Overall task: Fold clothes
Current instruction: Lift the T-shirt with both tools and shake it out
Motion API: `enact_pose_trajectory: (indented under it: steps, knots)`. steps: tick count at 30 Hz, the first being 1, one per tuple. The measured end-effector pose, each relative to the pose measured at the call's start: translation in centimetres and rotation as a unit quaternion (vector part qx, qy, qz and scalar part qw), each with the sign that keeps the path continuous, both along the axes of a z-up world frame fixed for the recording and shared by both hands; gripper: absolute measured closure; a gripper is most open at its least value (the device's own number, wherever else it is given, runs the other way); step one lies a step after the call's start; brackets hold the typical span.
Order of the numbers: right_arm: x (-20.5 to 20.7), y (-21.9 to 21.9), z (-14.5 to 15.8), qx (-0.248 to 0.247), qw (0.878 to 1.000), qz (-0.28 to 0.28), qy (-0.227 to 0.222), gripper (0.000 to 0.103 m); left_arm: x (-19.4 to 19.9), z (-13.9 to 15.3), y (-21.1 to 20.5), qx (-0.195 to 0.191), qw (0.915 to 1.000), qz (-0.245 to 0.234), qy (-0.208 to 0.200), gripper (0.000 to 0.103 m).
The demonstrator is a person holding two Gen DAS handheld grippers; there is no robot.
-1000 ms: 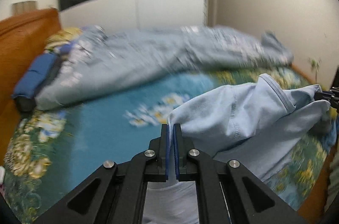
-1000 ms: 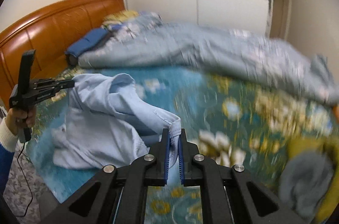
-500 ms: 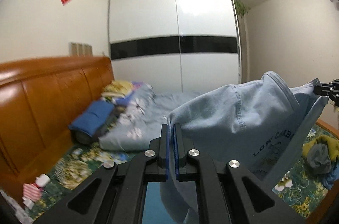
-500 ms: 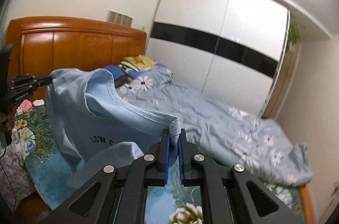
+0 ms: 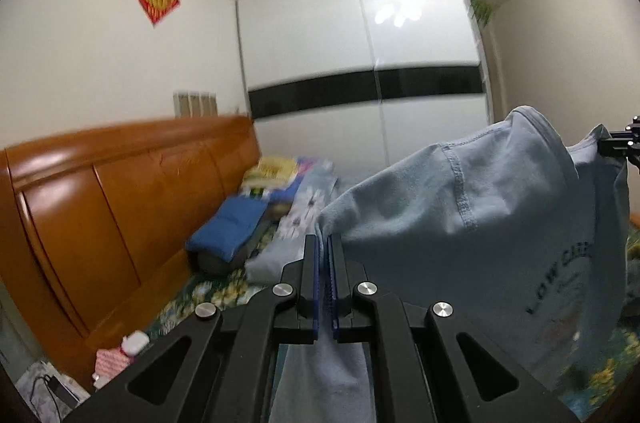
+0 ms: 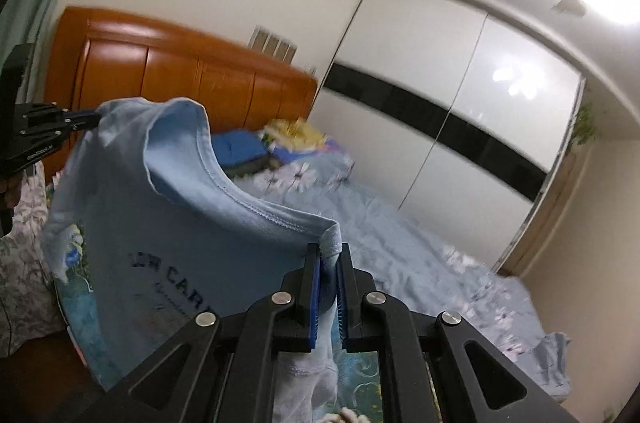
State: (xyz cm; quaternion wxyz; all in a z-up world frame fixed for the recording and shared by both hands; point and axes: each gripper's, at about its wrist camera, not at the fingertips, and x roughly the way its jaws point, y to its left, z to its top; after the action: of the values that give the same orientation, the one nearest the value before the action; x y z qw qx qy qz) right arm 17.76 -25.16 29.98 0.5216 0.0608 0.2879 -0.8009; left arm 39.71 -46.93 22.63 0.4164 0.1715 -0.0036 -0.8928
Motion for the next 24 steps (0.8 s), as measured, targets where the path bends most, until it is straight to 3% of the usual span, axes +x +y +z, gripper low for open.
enact_pose_trajectory:
  steps: [6,11,14,18,24]
  knots:
    - [-7.3,-13.8,-12.3,0.099,0.991,-0.020,-0.086,0.095,-7.2,-11.3,-9.5,0.078,0.9919,0.046,-0.089,0.099]
    - [-13.7,-23.3,-24.4,0.172,0.975,-0.050,-0.129,0.095,-12.7,-22.3,-16.9,0.157,0.9747,0.083,-0.137,0.099]
    - [-16.6,-27.0,-29.7,0.204,0.968,-0.057,-0.135,0.095,-14.9,-27.8,-19.9,0.190,0.9635,0.100,-0.161,0.099]
    - [-18.8,-30.2,-34.1,0.230,0.961,-0.059,-0.139,0.095,-16.5,-30.5,-22.4,0.194,0.9592,0.110,-0.173,0.099]
    - [-20.3,-34.0,-37.5,0.247,0.954,-0.068,-0.154,0.095,-18.3,-32.9,-24.9,0.207,0.9510,0.113,-0.200,0.099]
